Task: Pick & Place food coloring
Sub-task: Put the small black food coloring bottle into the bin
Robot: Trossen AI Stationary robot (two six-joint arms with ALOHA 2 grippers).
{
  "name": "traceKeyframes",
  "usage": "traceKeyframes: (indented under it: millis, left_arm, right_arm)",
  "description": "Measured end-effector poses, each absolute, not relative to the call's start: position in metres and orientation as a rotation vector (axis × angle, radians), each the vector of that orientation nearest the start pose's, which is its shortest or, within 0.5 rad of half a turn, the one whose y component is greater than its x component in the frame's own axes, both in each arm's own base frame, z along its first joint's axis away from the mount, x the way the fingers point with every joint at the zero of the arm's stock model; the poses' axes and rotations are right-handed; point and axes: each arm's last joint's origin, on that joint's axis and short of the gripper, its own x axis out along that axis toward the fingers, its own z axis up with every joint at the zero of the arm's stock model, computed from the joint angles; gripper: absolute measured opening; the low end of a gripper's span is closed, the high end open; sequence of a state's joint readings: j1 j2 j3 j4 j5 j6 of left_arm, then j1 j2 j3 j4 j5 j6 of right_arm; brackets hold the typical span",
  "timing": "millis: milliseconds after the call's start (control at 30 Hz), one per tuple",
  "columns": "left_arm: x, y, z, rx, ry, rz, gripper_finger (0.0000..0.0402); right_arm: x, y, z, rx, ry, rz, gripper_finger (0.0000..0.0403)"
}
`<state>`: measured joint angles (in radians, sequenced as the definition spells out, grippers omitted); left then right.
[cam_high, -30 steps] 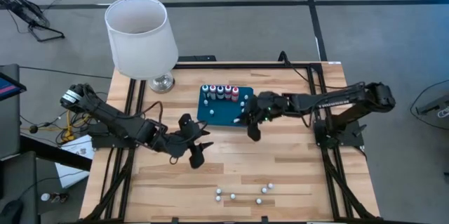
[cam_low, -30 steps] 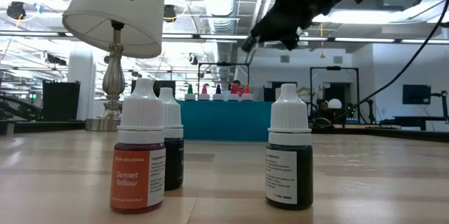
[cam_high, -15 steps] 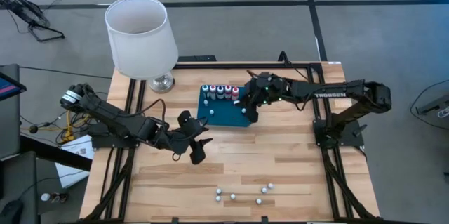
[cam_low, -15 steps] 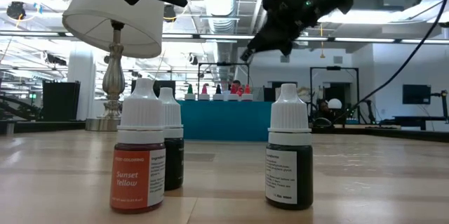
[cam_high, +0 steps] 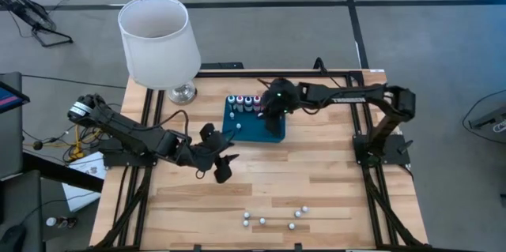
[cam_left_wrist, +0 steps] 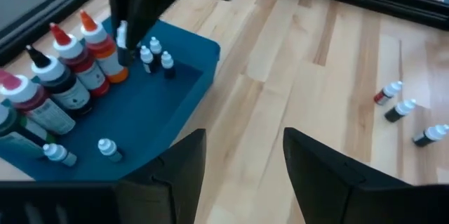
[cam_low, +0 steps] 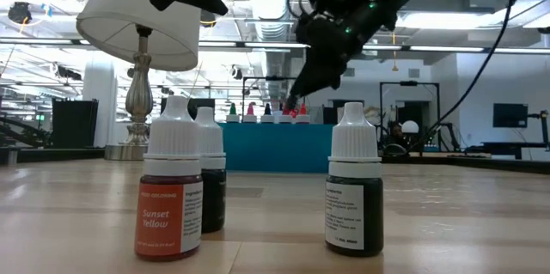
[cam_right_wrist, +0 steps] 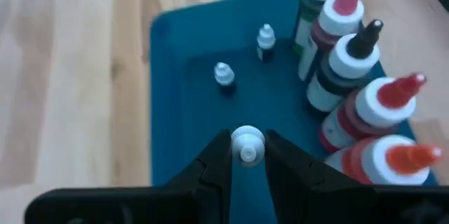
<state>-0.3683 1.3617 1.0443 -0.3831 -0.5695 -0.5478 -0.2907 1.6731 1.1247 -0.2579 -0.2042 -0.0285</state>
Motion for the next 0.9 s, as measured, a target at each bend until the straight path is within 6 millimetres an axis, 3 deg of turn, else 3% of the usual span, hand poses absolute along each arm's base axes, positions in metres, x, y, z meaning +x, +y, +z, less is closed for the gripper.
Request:
traceKeyframes:
  millis: [333,900]
  left_arm:
    - [0.271,-0.09,0.281,-0.214,0.575,0.356,0.0182]
    - [0.27,-0.089,0.279,-0.205,0.594,0.363,0.0182]
  right_arm:
    - [0.352,-0.103,0.205,0.095,1.055,-0.011,0.0061]
    - [0.359,-0.1,0.181,0.025,1.156,0.025,0.0061]
